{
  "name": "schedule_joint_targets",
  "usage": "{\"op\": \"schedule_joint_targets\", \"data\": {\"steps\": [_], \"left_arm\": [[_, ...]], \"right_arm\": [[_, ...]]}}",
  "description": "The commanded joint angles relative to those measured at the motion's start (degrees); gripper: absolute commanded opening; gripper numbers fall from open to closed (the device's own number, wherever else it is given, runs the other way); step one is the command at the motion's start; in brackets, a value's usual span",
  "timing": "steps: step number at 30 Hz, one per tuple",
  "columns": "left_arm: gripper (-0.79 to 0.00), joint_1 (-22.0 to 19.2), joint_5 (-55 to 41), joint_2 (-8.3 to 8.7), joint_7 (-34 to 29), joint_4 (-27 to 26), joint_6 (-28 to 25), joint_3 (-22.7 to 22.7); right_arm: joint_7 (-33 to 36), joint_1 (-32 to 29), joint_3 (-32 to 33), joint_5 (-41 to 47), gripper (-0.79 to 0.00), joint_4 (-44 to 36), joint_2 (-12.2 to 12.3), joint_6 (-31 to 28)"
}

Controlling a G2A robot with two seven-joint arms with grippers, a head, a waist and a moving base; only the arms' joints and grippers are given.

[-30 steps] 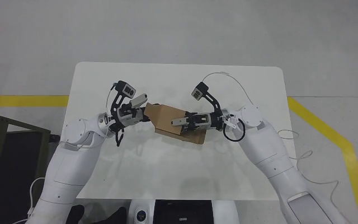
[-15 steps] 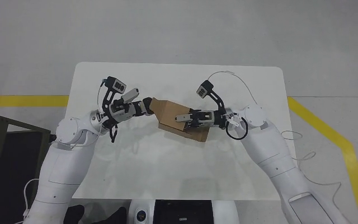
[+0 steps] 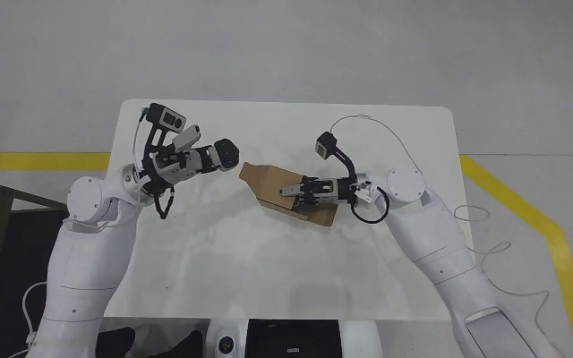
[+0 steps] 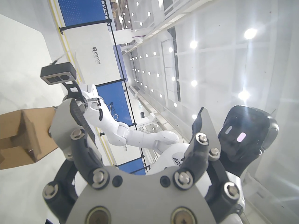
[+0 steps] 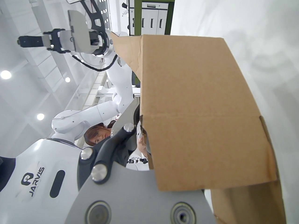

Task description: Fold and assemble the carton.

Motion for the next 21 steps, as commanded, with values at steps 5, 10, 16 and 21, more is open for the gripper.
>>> {"op": "schedule_joint_targets", "data": {"steps": [5,10,16,21], "left_arm": [[0.0,-1.3,2.98,-0.17,0.24,1.47,1.51,2.85],[0.0,-2.29,6.34,-0.14,0.05,3.39,0.57,3.81],[0.0,-2.3,8.94,0.17,-0.65,4.75,0.19,3.22],[0.0,-1.53,10.88,0.49,-1.15,5.28,-0.03,2.45]], "right_arm": [[0.06,-0.03,-0.37,-0.08,-0.785,-1.06,0.0,0.23],[0.11,-0.16,-0.52,0.32,-0.785,-1.71,0.0,0.05],[-0.03,-0.14,-0.15,0.69,-0.785,-2.14,0.11,-0.24],[-0.03,-0.12,0.15,0.99,-0.785,-2.57,0.21,-0.32]]}}
